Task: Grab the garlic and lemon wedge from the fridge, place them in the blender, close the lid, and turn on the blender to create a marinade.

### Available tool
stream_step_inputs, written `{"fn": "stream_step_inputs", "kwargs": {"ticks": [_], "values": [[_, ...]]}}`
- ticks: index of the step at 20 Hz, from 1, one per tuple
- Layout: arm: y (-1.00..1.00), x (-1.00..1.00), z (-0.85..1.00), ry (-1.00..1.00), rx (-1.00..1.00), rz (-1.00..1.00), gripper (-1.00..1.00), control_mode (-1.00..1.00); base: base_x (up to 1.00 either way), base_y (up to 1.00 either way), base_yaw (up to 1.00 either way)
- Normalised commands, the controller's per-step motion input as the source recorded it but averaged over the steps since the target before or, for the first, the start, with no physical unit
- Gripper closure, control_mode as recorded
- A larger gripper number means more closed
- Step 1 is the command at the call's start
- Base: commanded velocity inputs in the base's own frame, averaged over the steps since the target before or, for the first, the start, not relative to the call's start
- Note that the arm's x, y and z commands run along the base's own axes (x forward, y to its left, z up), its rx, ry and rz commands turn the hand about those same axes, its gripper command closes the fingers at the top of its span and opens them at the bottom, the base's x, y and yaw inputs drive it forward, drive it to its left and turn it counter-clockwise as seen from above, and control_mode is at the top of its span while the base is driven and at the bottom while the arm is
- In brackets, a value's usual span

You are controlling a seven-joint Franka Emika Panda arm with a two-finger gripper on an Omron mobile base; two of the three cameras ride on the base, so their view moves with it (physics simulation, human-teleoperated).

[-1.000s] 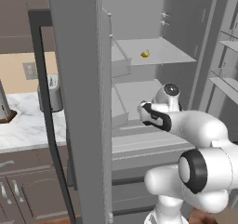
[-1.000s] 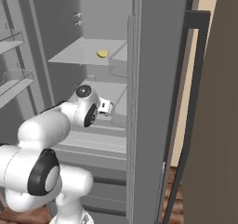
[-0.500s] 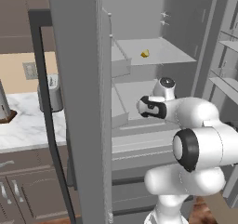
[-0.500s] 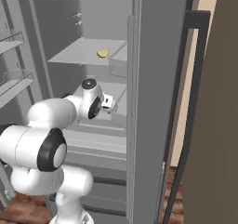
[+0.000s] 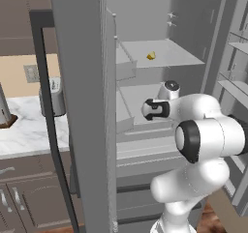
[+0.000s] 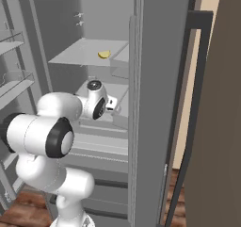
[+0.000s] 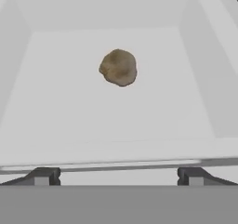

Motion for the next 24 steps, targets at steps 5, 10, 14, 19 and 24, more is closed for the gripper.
{"fn": "stream_step_inputs", "kwargs": {"ticks": [5,10,14,19,24], "values": [[-0.07,0.22,-0.25,0.00,0.00,0.00,-1.00,-1.00,0.00,0.00,0.00],[-0.04,0.32,-0.11,0.00,0.01,0.00,-1.00,-1.00,0.00,0.00,0.00],[0.00,0.40,-0.08,0.01,0.01,0.00,-1.00,-1.00,0.00,0.00,0.00],[0.00,0.38,-0.10,0.01,0.01,0.00,-1.00,-1.00,0.00,0.00,0.00],[-0.02,0.36,-0.10,0.00,0.02,0.00,-1.00,-1.00,0.00,0.00,0.00]]}}
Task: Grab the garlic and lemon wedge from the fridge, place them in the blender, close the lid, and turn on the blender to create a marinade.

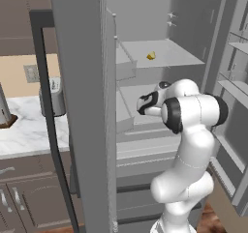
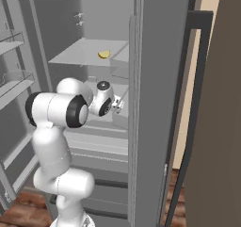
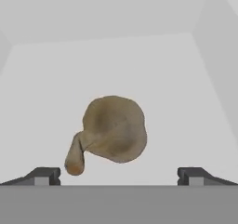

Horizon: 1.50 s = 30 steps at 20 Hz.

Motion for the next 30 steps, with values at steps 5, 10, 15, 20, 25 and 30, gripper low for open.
{"fn": "stream_step_inputs", "kwargs": {"ticks": [5,10,15,20,25,30], "values": [[-0.04,0.32,-0.10,0.00,0.02,0.00,-1.00,-1.00,0.00,0.00,0.00],[-0.01,0.31,-0.10,0.00,0.01,0.00,-1.00,-1.00,0.00,0.00,0.00],[0.00,0.21,-0.28,0.00,0.00,0.00,-1.00,-1.00,0.00,0.00,0.00],[0.01,0.09,-0.44,0.00,0.00,0.00,1.00,-1.00,0.00,0.00,0.00],[0.12,0.01,-0.54,0.00,0.00,0.00,1.00,-1.00,0.00,0.00,0.00],[0.12,0.00,-0.51,0.00,0.00,0.00,1.00,-1.00,0.00,0.00,0.00]]}}
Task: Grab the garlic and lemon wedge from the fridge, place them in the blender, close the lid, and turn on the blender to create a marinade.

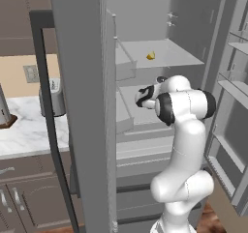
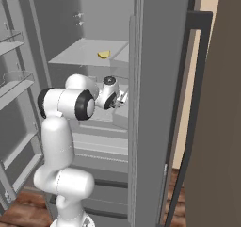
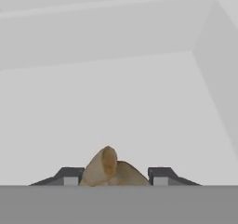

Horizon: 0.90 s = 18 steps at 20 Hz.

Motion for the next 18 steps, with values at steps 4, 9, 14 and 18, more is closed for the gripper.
{"fn": "stream_step_inputs", "kwargs": {"ticks": [4,9,14,18], "values": [[0.11,0.00,-0.53,0.00,0.00,0.00,1.00,-1.00,0.00,0.00,0.00],[0.06,-0.29,-0.28,0.00,0.00,0.01,1.00,-1.00,0.00,0.00,0.00],[0.06,-0.94,0.00,-0.01,0.00,0.03,1.00,-1.00,0.00,0.00,0.00],[0.12,-1.00,0.21,-0.04,-0.04,0.04,1.00,-1.00,0.00,0.00,0.00]]}}
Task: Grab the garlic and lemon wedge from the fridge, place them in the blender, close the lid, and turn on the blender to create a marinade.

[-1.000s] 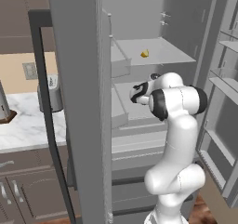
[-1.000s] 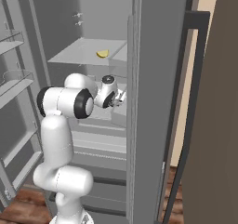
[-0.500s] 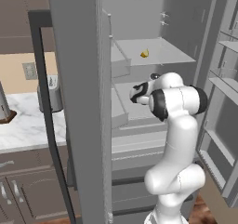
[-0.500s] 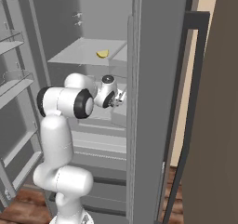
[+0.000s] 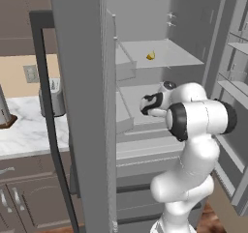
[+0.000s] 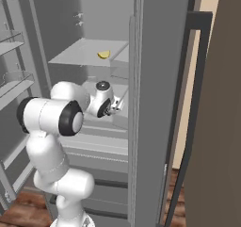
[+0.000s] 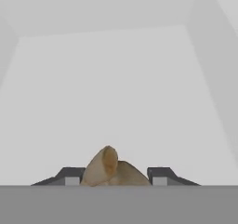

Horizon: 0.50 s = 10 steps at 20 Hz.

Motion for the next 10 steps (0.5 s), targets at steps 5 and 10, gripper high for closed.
{"fn": "stream_step_inputs", "kwargs": {"ticks": [5,10], "values": [[0.03,-1.00,0.51,-0.02,-0.05,0.06,1.00,-1.00,0.00,0.00,0.00],[0.00,-1.00,0.95,-0.02,-0.02,0.02,1.00,-1.00,0.00,0.00,0.00]]}}
